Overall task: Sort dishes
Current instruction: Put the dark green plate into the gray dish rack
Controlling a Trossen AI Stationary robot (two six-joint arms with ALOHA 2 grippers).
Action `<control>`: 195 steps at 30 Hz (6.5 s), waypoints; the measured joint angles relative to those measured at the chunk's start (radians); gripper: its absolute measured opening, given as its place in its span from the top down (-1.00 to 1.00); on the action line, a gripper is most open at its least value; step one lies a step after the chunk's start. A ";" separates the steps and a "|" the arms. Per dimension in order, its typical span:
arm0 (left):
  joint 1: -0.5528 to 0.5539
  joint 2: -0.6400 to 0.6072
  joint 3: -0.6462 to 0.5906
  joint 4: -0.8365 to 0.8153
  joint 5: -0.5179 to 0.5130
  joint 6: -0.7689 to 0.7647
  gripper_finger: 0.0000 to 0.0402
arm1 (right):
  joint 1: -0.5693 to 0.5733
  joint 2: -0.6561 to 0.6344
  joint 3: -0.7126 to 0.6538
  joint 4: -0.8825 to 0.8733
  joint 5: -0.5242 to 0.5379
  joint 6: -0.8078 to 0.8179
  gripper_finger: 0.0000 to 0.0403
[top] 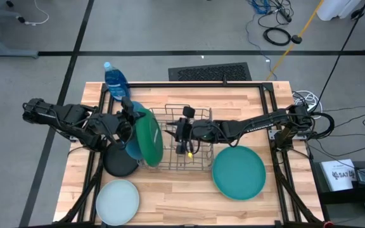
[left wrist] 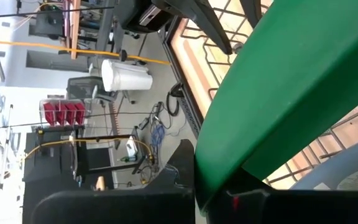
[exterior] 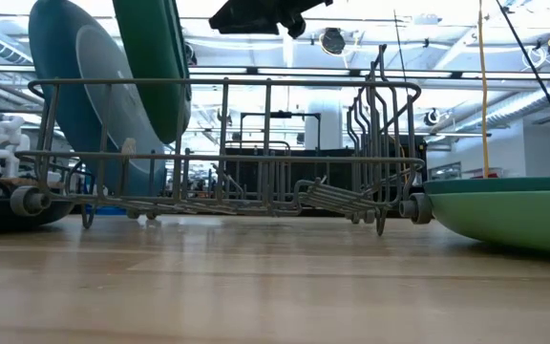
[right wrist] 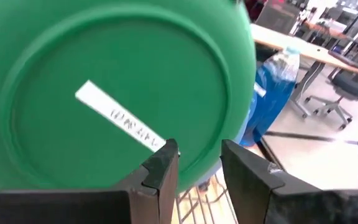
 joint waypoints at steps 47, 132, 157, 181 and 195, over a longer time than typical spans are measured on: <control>0.001 0.000 0.000 0.075 -0.011 -0.217 1.00 | 0.024 0.003 0.000 0.090 -0.070 -0.065 0.42; 0.126 -0.092 -0.001 0.151 -0.013 -0.144 0.52 | -0.095 0.223 -0.001 0.254 -0.083 -0.004 0.42; 0.117 -0.082 -0.001 0.059 0.210 -0.444 0.52 | 0.276 -0.369 -0.092 -1.262 -0.060 0.643 0.35; 0.116 -0.082 0.000 0.081 0.270 -0.548 0.52 | 0.038 -0.369 -0.460 -1.110 -0.253 0.427 0.35; 0.116 -0.082 0.000 0.051 0.270 -0.575 0.52 | -0.013 -0.362 -0.500 -1.035 -0.345 0.311 0.35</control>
